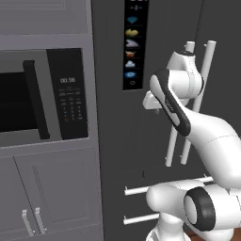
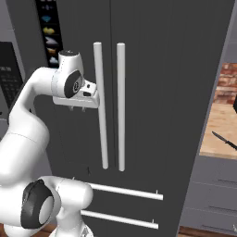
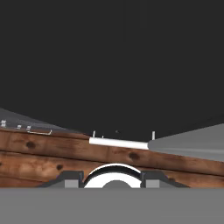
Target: Retrieve the butter from the fridge and place it on a plate on the dining table. Then retrieve the butter knife by the fridge and place it near the plate.
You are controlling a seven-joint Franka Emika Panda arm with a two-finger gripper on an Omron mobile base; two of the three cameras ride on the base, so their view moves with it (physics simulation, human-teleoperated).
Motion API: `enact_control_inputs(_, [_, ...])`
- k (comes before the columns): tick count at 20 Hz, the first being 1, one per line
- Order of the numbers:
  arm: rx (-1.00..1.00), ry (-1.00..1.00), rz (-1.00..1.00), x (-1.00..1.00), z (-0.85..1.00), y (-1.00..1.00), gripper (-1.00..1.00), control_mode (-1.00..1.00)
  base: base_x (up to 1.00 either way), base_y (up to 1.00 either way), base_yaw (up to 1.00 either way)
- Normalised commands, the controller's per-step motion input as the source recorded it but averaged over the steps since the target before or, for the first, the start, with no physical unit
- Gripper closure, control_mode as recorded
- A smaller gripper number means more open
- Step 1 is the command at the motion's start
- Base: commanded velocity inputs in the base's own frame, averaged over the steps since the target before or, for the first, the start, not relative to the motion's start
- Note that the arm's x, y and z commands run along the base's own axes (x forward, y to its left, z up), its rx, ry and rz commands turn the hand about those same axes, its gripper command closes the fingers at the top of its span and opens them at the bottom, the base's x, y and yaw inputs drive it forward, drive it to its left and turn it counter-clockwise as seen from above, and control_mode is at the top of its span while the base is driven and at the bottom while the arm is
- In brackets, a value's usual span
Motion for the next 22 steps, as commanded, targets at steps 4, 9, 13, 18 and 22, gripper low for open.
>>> enact_control_inputs(4, [0.00, 0.00, 0.00, 0.00, 0.00, 0.01, -1.00, -1.00, 0.00, 0.00, 0.00])
enact_control_inputs(9, [0.00, 0.00, 0.00, 0.00, 0.00, 0.00, -1.00, -1.00, 0.00, 0.00, 0.00])
enact_control_inputs(13, [0.00, 0.00, 0.00, 0.00, 0.00, 0.00, -1.00, -1.00, 0.00, 0.00, 0.00])
enact_control_inputs(18, [0.00, 0.00, 0.00, 0.00, 0.00, 0.00, -1.00, 1.00, 0.00, 0.00, 0.00])
enact_control_inputs(22, [0.00, 0.00, 0.00, 0.00, 0.00, 0.00, -1.00, 1.00, -0.29, -0.02, 0.00])
